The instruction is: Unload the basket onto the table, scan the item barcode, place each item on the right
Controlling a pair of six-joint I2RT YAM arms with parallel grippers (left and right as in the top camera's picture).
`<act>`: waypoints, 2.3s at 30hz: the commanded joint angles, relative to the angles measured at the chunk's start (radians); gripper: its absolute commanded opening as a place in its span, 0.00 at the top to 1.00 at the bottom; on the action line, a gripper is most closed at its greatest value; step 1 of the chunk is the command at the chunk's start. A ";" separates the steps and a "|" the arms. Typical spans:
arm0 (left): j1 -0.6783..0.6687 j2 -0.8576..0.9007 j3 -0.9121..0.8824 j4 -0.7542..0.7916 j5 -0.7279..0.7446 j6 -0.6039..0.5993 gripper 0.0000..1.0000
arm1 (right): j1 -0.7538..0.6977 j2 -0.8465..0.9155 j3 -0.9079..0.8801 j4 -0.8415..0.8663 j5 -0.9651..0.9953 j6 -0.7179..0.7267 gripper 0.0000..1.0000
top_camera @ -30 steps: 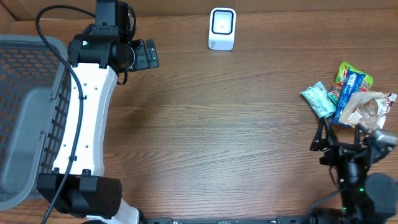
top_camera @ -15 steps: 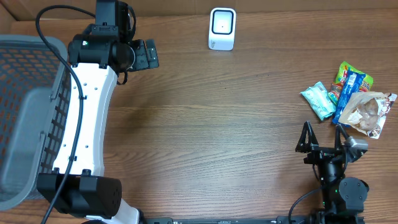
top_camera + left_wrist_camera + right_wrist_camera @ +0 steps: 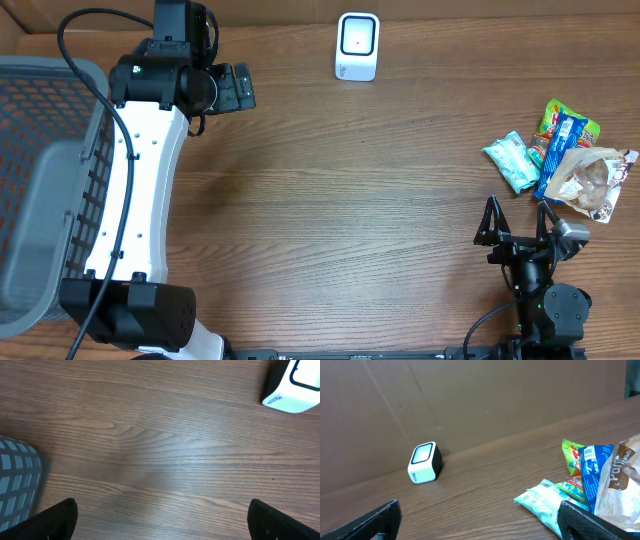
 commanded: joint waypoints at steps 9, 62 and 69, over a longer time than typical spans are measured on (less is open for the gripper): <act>-0.002 0.004 0.020 0.002 -0.005 0.004 0.00 | 0.006 -0.012 -0.010 0.007 -0.001 -0.001 0.00; 0.068 -1.348 -1.842 1.429 0.010 0.045 0.00 | 0.006 -0.012 -0.010 0.007 -0.001 -0.001 0.00; 0.068 -1.464 -1.842 1.356 0.010 0.163 0.00 | 0.006 -0.012 -0.010 0.007 -0.001 -0.001 0.00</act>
